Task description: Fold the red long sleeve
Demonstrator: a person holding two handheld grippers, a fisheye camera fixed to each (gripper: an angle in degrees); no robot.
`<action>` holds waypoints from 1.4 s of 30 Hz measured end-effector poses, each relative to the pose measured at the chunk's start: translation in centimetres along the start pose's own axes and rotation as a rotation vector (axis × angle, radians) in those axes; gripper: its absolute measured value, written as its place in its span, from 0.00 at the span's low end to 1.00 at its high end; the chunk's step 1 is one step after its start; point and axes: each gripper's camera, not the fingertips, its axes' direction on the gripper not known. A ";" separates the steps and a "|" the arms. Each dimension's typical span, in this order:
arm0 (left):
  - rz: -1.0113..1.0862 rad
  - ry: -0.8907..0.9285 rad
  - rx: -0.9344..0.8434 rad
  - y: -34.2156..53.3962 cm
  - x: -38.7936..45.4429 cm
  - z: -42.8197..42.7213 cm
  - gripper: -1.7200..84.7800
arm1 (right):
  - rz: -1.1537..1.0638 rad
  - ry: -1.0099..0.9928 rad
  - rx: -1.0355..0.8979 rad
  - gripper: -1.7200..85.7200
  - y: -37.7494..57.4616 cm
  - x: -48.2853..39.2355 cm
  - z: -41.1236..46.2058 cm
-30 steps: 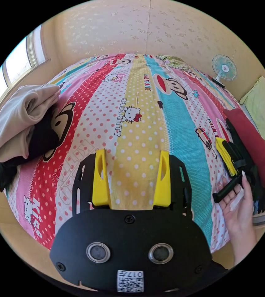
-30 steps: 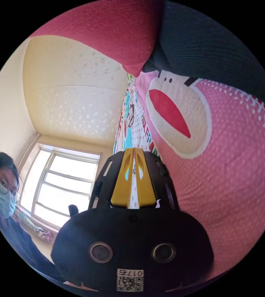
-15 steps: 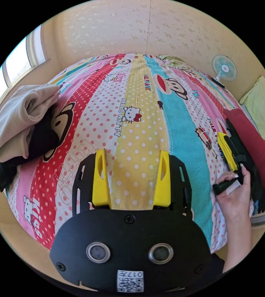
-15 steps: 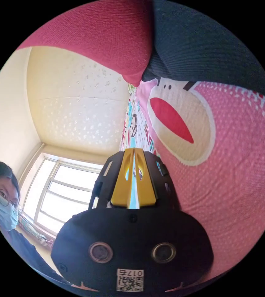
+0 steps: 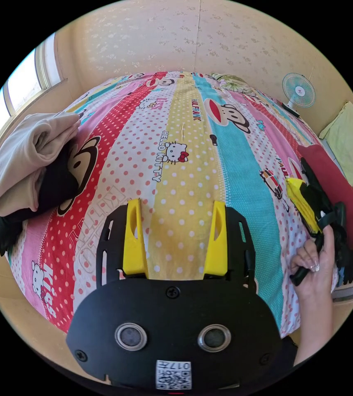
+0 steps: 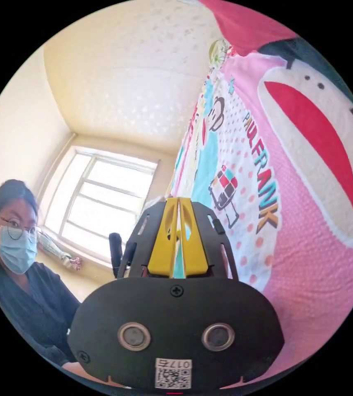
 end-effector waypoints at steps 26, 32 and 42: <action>-0.004 -0.010 -0.005 -2.1 -0.8 0.0 0.28 | -0.483 1.176 -0.093 0.22 9.7 0.8 20.7; -0.005 -0.017 -0.006 -2.3 -0.7 -0.1 0.28 | -0.720 1.286 -0.108 0.16 13.2 1.2 25.6; -0.005 -0.016 -0.005 -2.5 -0.7 -0.4 0.28 | -0.645 1.217 -0.111 0.17 12.3 3.5 25.6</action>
